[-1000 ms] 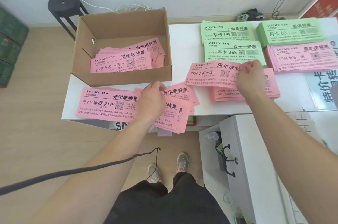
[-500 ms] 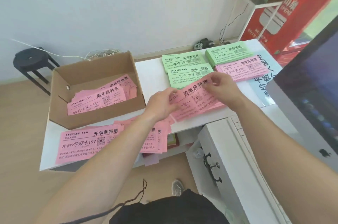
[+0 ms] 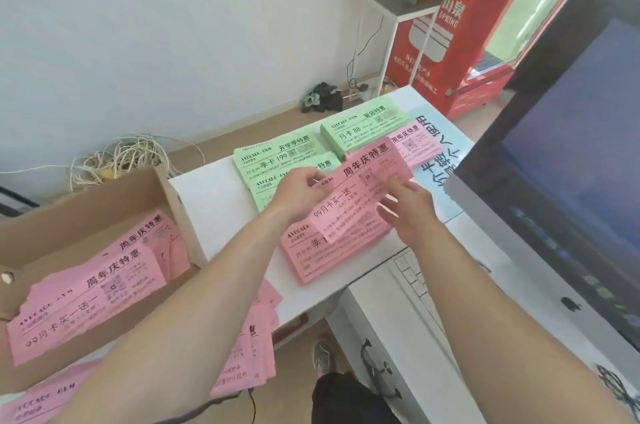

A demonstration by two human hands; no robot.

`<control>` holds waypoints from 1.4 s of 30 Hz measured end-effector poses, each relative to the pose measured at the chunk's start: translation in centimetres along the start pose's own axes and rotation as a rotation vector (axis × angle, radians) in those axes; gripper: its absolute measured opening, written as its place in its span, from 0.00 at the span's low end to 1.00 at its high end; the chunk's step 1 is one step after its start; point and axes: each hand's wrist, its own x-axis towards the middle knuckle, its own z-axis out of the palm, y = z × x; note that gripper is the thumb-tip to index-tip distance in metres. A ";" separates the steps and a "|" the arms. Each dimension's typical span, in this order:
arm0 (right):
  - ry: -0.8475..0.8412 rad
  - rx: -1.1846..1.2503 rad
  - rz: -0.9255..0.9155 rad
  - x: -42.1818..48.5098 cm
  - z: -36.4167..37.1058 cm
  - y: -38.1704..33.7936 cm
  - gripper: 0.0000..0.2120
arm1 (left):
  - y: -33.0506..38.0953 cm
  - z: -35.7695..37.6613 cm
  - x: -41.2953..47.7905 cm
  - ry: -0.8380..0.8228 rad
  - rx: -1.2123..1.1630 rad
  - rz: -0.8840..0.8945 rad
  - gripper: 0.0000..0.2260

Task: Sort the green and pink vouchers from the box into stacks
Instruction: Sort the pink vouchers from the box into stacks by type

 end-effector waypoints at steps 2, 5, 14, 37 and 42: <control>0.012 -0.048 0.020 2.2 -0.1 -0.7 0.08 | 0.8 1.2 2.6 -0.020 -0.021 -0.014 0.05; 0.103 -0.111 0.033 5.9 -0.2 -1.6 0.05 | 2.2 3.4 6.3 0.011 -0.037 -0.026 0.10; 0.594 -0.255 -0.030 15.5 -0.6 -3.7 0.05 | 3.1 7.9 12.1 0.099 -0.012 -0.062 0.10; 0.629 -0.323 0.056 16.9 -1.1 -3.9 0.15 | 2.1 5.5 8.3 0.148 -0.006 -0.066 0.09; 0.631 -0.286 0.024 17.1 -1.5 -3.8 0.12 | 2.6 6.7 9.2 0.102 0.071 -0.044 0.08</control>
